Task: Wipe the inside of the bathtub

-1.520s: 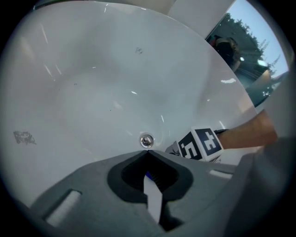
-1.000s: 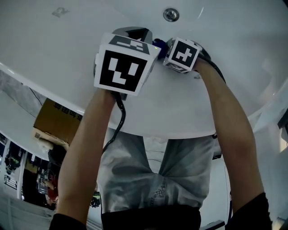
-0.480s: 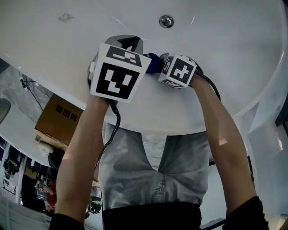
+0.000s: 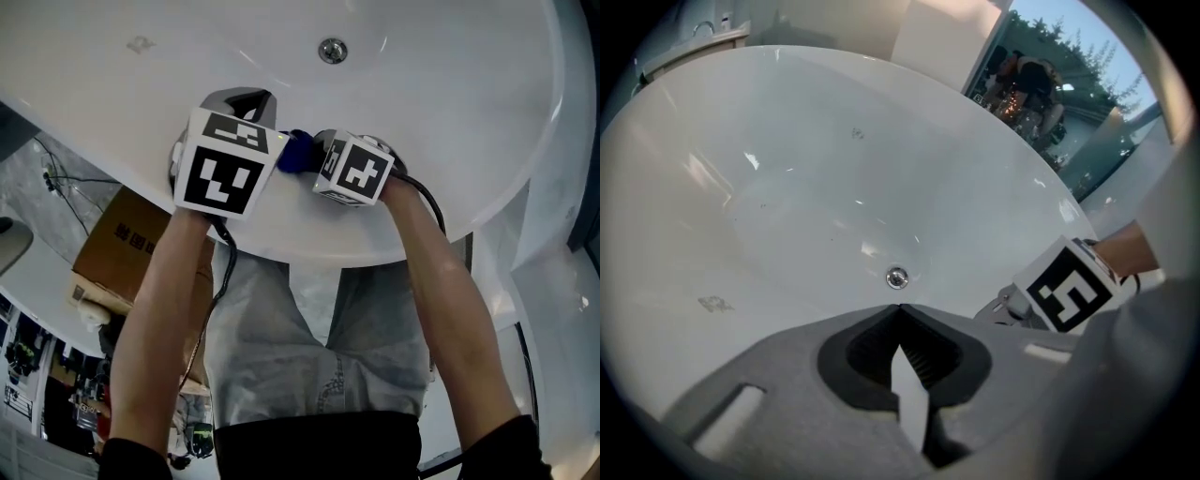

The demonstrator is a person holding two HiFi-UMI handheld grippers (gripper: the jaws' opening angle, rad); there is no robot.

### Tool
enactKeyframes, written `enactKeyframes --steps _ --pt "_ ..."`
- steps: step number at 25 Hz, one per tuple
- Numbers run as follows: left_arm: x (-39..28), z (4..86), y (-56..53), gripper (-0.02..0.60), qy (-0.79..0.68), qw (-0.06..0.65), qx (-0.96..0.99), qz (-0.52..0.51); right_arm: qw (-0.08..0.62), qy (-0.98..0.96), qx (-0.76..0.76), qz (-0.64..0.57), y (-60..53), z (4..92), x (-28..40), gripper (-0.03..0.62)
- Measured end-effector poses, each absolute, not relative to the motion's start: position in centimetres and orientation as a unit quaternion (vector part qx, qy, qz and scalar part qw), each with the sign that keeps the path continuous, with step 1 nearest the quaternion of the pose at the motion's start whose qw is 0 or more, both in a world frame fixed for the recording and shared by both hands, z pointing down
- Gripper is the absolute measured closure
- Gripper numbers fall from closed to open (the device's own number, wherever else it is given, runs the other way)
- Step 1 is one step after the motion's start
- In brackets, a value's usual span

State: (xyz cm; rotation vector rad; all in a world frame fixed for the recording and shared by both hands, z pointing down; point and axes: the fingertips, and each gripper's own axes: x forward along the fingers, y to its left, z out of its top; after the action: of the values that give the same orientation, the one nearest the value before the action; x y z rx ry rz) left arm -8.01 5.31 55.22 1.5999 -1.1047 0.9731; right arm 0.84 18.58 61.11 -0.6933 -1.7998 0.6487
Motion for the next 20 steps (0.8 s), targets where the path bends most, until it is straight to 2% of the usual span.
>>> enactKeyframes --steps 8,20 --pt "-8.3 53.1 6.7 0.577 -0.467 0.468 0.641 0.389 0.509 -0.766 -0.281 0.274 19.9 56.7 0.9 0.513" --pt "-9.1 49.7 5.4 0.577 -0.483 0.432 0.641 0.412 0.484 -0.778 -0.317 0.243 21.5 49.4 0.5 0.514"
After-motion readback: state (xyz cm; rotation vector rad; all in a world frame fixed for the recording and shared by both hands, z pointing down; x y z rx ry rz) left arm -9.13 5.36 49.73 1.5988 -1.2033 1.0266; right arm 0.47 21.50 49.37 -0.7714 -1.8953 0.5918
